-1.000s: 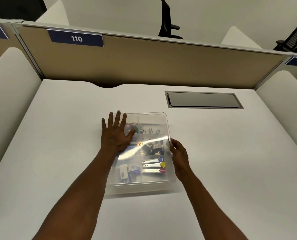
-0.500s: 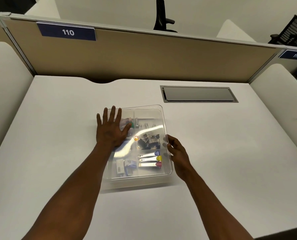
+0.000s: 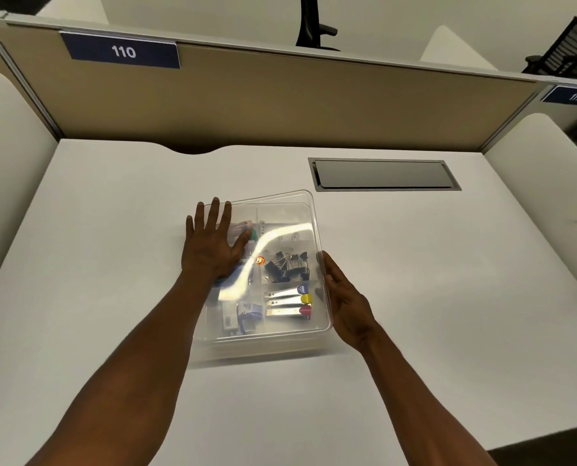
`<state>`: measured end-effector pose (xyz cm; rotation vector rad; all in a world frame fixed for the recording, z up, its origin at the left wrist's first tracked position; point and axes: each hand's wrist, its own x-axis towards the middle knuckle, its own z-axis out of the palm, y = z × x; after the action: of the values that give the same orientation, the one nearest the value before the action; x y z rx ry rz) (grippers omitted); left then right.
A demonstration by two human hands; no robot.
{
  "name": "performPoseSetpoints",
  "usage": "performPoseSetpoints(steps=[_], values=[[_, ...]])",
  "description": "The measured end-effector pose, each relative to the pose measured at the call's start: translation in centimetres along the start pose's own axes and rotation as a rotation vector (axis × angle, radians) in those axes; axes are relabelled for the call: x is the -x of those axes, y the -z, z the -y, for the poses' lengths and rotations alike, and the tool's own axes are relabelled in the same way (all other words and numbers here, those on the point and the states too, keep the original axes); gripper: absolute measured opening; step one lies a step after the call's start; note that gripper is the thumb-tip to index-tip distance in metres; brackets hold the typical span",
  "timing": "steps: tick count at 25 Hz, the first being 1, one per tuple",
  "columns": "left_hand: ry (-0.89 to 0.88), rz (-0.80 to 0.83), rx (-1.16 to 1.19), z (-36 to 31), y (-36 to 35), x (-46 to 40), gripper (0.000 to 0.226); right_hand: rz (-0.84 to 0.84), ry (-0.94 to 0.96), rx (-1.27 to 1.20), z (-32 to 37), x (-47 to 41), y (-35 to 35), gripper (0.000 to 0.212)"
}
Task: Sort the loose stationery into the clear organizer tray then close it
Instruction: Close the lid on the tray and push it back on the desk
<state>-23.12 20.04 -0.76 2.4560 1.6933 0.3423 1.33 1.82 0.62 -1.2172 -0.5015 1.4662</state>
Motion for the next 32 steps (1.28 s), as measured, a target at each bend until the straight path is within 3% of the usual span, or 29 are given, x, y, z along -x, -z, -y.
performPoseSetpoints(steps=[10, 16, 18, 21, 28, 32], values=[[-0.006, 0.055, -0.027, -0.1, -0.1, -0.4, 0.083, -0.337, 0.192, -0.039, -2.4, -0.3, -2.5, 0.034], [0.008, 0.083, -0.019, -0.2, 0.1, -0.5, 0.084, -0.383, 0.259, 0.06, -1.9, -0.4, -2.7, 0.029], [0.017, 0.089, -0.023, -0.3, 0.2, -0.4, 0.085, -0.356, 0.301, 0.163, -3.3, 0.9, -3.0, 0.035], [0.024, 0.084, -0.049, -0.3, 0.2, -0.3, 0.084, -0.265, 0.262, 0.316, -5.3, 2.9, -2.3, 0.067], [0.04, 0.093, -0.054, -0.6, 0.5, -0.2, 0.08, 0.112, 0.145, 0.631, -2.6, 5.0, 1.2, 0.111], [0.05, 0.097, -0.024, -0.7, 0.7, -0.1, 0.08, 0.16, 0.162, 0.887, -1.0, 5.6, 1.2, 0.121]])
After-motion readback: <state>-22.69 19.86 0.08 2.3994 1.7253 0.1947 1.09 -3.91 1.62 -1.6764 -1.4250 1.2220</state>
